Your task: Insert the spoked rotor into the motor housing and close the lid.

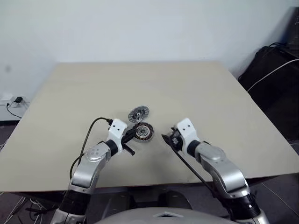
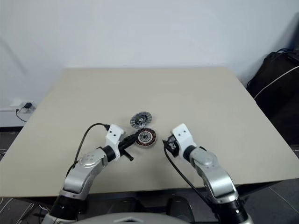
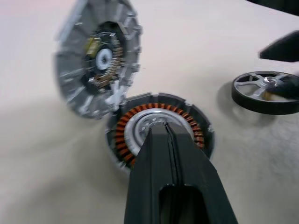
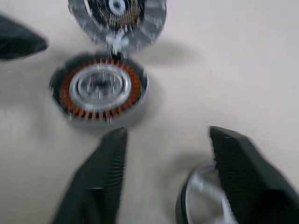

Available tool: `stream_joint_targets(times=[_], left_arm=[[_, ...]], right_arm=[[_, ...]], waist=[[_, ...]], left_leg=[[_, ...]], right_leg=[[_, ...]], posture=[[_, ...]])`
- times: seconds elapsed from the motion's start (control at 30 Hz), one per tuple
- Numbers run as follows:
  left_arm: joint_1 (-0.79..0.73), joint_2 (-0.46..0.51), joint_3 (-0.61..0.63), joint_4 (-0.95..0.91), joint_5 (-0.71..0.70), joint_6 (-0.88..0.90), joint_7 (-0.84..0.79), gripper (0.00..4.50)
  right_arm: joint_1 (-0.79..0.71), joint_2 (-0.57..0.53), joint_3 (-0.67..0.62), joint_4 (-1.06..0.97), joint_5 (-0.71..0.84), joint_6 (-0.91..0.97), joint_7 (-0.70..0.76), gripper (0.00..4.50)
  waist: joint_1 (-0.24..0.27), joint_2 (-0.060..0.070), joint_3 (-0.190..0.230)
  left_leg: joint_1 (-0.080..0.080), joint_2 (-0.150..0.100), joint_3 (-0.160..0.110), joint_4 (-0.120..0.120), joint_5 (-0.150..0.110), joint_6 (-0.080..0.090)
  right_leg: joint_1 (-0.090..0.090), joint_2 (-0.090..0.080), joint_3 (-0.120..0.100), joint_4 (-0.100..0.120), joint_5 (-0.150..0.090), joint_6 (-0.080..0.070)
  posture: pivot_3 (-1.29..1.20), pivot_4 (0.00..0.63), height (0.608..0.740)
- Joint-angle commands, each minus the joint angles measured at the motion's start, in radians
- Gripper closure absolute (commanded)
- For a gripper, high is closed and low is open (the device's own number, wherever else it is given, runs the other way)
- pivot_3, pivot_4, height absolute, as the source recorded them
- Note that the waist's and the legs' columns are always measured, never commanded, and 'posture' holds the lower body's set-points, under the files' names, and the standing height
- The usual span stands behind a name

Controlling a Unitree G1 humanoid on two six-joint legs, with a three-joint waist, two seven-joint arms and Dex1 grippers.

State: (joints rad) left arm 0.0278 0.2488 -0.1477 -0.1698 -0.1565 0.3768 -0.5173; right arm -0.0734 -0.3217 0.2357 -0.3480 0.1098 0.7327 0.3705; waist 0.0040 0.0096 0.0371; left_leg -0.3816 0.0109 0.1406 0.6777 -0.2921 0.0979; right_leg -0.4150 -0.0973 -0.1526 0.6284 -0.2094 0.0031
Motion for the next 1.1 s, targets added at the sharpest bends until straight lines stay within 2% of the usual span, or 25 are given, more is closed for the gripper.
stream_joint_targets(times=[0.03, 0.17, 0.2, 0.37, 0.67, 1.1], left_arm=[[0.048, 0.01, 0.042, -0.071, -0.029, -0.034, 0.007, 4.5], [0.119, 0.018, 0.054, -0.101, -0.031, -0.047, 0.012, 4.5], [0.131, 0.022, 0.051, -0.106, -0.024, -0.05, 0.015, 4.5], [0.174, 0.014, 0.053, -0.109, -0.007, -0.06, 0.059, 4.5], [0.197, 0.01, 0.043, -0.114, -0.01, -0.058, 0.082, 4.5], [0.181, 0.01, 0.033, -0.095, -0.009, -0.055, 0.085, 4.5]], right_arm=[[-0.089, 0.038, 0.05, 0.036, -0.031, 0.036, -0.022, 2.95], [-0.177, 0.093, 0.107, 0.103, -0.058, 0.083, -0.039, 4.26], [-0.192, 0.103, 0.119, 0.116, -0.063, 0.09, -0.04, 4.48], [-0.272, 0.146, 0.183, 0.195, -0.097, 0.117, -0.043, 4.48], [-0.343, 0.201, 0.199, 0.336, -0.119, 0.076, -0.039, 4.48], [-0.34, 0.202, 0.221, 0.409, -0.139, 0.031, 0.012, 4.48]], waist=[[-0.003, 0.0, 0.0], [-0.003, 0.001, 0.0], [-0.003, 0.001, 0.0], [-0.009, 0.002, 0.001], [-0.018, 0.003, 0.002], [-0.018, 0.004, 0.002]], left_leg=[[0.0, 0.0, 0.0, 0.0, 0.0, 0.0], [-0.001, 0.0, 0.0, 0.0, 0.0, 0.0], [-0.002, 0.0, 0.0, 0.0, 0.0, 0.0], [-0.001, 0.0, 0.0, 0.0, 0.0, -0.001], [-0.002, 0.0, 0.001, -0.001, 0.0, -0.001], [-0.002, 0.0, 0.002, -0.003, 0.001, -0.003]], right_leg=[[0.0, 0.0, 0.0, 0.0, 0.0, 0.0], [-0.001, 0.0, 0.0, 0.0, 0.0, 0.0], [-0.001, 0.0, 0.0, 0.0, 0.0, 0.0], [-0.001, 0.0, 0.0, 0.0, 0.0, 0.0], [-0.002, 0.0, 0.0, 0.0, 0.0, 0.0], [-0.003, 0.001, 0.0, 0.0, 0.0, 0.0]], posture=[[0.0, 0.0, 0.74], [0.0, 0.0, 0.74], [0.0, 0.0, 0.74], [0.0, 0.0, 0.74], [0.0, 0.0, 0.74], [0.0, 0.0, 0.74]])
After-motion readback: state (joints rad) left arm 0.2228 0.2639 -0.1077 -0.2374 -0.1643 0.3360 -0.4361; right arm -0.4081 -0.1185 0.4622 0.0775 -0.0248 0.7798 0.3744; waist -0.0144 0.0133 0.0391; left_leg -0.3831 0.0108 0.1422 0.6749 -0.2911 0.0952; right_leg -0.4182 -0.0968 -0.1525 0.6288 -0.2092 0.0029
